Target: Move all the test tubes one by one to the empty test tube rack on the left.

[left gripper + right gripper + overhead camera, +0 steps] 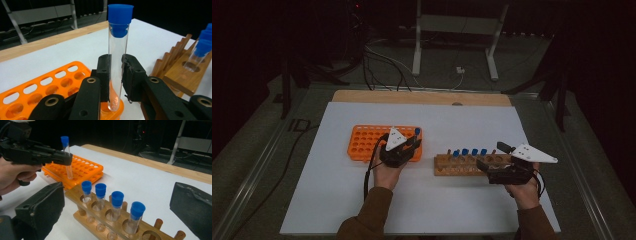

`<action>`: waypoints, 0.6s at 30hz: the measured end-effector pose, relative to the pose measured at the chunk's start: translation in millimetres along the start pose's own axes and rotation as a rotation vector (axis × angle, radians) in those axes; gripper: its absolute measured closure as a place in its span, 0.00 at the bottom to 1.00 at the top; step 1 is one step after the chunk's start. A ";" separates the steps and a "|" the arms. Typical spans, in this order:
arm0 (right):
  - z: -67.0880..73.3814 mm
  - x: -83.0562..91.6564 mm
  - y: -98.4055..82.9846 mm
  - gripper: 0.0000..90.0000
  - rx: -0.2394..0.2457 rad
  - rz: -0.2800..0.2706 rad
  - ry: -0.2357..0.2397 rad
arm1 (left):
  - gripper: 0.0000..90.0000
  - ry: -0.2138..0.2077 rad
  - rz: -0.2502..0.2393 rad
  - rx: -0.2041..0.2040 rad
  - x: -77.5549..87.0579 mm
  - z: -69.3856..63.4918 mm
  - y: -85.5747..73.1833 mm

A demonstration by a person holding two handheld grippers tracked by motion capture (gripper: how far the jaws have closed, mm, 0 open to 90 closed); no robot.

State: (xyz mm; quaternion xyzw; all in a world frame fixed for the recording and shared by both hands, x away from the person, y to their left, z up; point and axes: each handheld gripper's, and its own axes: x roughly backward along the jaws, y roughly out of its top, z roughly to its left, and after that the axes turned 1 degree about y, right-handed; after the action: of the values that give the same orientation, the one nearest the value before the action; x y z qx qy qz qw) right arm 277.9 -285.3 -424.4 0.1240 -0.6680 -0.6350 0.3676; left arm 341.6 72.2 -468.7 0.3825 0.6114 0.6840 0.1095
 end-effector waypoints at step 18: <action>0.7 -0.7 -1.1 0.00 0.002 0.009 0.007 | 0.85 0.031 0.097 -0.025 -11.8 2.1 -18.8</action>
State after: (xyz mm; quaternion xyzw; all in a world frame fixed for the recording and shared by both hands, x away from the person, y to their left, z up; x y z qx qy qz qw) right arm 277.6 -284.5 -425.7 0.1235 -0.6680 -0.6321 0.3728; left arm 345.1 70.8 -490.6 0.3997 0.5851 0.7020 0.0713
